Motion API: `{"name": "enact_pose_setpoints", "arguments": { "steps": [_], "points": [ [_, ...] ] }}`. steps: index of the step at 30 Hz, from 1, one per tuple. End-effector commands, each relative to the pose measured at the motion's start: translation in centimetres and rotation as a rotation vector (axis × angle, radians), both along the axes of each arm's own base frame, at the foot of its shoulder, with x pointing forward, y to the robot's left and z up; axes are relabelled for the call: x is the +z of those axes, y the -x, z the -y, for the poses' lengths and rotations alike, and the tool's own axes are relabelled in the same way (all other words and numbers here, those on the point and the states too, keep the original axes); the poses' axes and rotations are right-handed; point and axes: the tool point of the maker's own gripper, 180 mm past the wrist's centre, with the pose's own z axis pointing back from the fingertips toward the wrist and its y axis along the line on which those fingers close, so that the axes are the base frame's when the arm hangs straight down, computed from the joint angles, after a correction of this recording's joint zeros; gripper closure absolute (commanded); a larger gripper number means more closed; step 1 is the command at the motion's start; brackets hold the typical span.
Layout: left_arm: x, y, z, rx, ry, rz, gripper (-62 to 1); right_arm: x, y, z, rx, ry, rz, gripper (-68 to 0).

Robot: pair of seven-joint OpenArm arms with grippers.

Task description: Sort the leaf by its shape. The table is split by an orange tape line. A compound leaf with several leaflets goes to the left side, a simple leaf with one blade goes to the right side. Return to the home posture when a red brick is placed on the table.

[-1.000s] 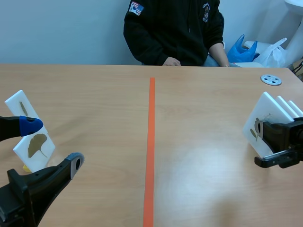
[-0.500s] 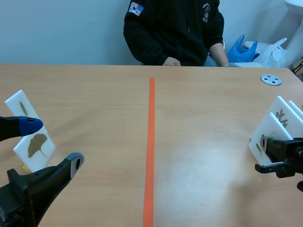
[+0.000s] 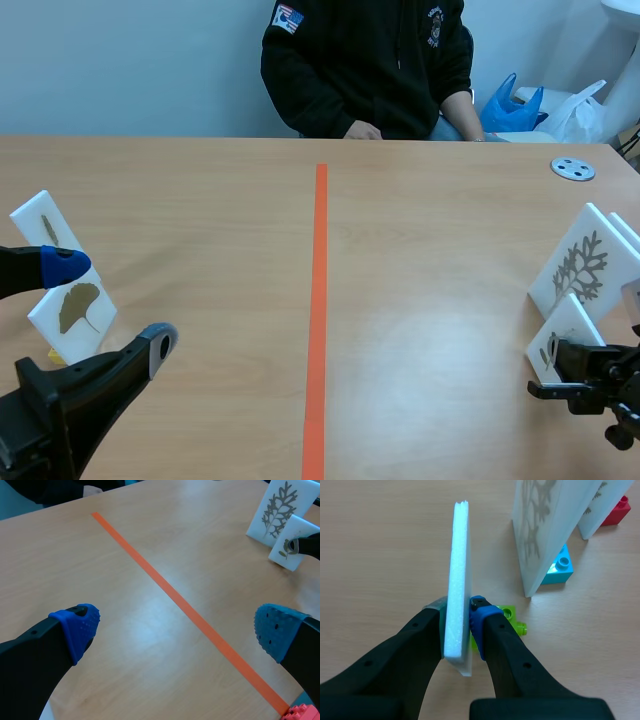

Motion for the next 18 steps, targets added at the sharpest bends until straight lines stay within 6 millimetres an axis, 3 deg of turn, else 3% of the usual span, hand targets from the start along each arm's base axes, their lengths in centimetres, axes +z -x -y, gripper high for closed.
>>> {"name": "enact_pose_setpoints", "arguments": {
  "steps": [1,8,18],
  "points": [
    [0.71,-0.27,0.06,0.004,0.019,0.025,-62.3,1.7,-1.19,0.17,0.007,0.011,0.062,-3.3],
    [0.71,-0.27,0.06,0.004,0.019,0.025,-62.3,1.86,-1.26,0.14,0.018,0.03,0.075,-4.3],
    [0.71,-0.27,0.06,0.004,0.019,0.025,-62.3,1.7,-1.19,0.09,0.033,0.054,0.067,-18.8]
  ]
}}
